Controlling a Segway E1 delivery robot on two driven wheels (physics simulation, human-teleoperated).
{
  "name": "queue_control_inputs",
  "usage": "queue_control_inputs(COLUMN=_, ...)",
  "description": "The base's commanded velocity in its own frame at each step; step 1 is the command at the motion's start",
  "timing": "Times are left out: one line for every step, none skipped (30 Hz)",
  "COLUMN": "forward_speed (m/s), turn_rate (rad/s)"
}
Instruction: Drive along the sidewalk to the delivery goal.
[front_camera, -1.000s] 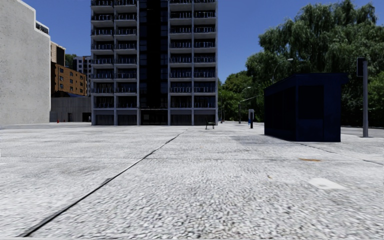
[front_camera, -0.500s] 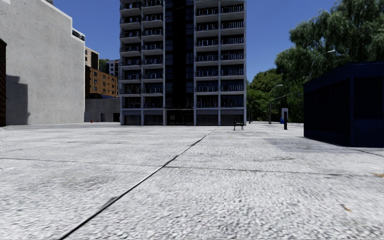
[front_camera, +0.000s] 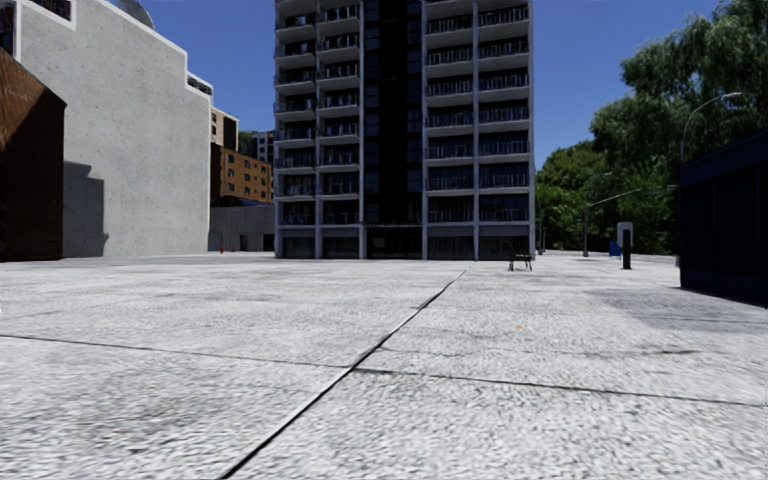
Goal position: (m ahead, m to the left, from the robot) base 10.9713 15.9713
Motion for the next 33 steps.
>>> queue_control_inputs(forward_speed=1.49, turn_rate=0.4)
queue_control_inputs(forward_speed=1.49, turn_rate=0.4)
queue_control_inputs(forward_speed=1.49, turn_rate=0.4)
queue_control_inputs(forward_speed=1.49, turn_rate=0.4)
queue_control_inputs(forward_speed=1.49, turn_rate=0.4)
queue_control_inputs(forward_speed=1.49, turn_rate=0.4)
queue_control_inputs(forward_speed=1.49, turn_rate=0.4)
queue_control_inputs(forward_speed=1.49, turn_rate=0.4)
queue_control_inputs(forward_speed=1.49, turn_rate=0.4)
queue_control_inputs(forward_speed=1.49, turn_rate=0.4)
queue_control_inputs(forward_speed=1.49, turn_rate=0.4)
queue_control_inputs(forward_speed=1.51, turn_rate=0.4)
queue_control_inputs(forward_speed=1.52, turn_rate=0.4)
queue_control_inputs(forward_speed=1.54, turn_rate=0.4)
queue_control_inputs(forward_speed=1.54, turn_rate=0.4)
queue_control_inputs(forward_speed=1.55, turn_rate=0.4)
queue_control_inputs(forward_speed=1.57, turn_rate=0.4)
queue_control_inputs(forward_speed=1.57, turn_rate=0.4)
queue_control_inputs(forward_speed=1.57, turn_rate=0.41)
queue_control_inputs(forward_speed=1.57, turn_rate=0.41)
queue_control_inputs(forward_speed=1.57, turn_rate=0.41)
queue_control_inputs(forward_speed=1.57, turn_rate=0.41)
queue_control_inputs(forward_speed=1.57, turn_rate=0.41)
queue_control_inputs(forward_speed=1.57, turn_rate=0.41)
queue_control_inputs(forward_speed=1.57, turn_rate=0.41)
queue_control_inputs(forward_speed=1.58, turn_rate=0.41)
queue_control_inputs(forward_speed=1.61, turn_rate=0.41)
queue_control_inputs(forward_speed=1.61, turn_rate=0.41)
queue_control_inputs(forward_speed=1.63, turn_rate=0.41)
queue_control_inputs(forward_speed=1.66, turn_rate=0.41)
queue_control_inputs(forward_speed=1.69, turn_rate=0.41)
queue_control_inputs(forward_speed=1.7, turn_rate=0.41)
queue_control_inputs(forward_speed=1.71, turn_rate=0.41)
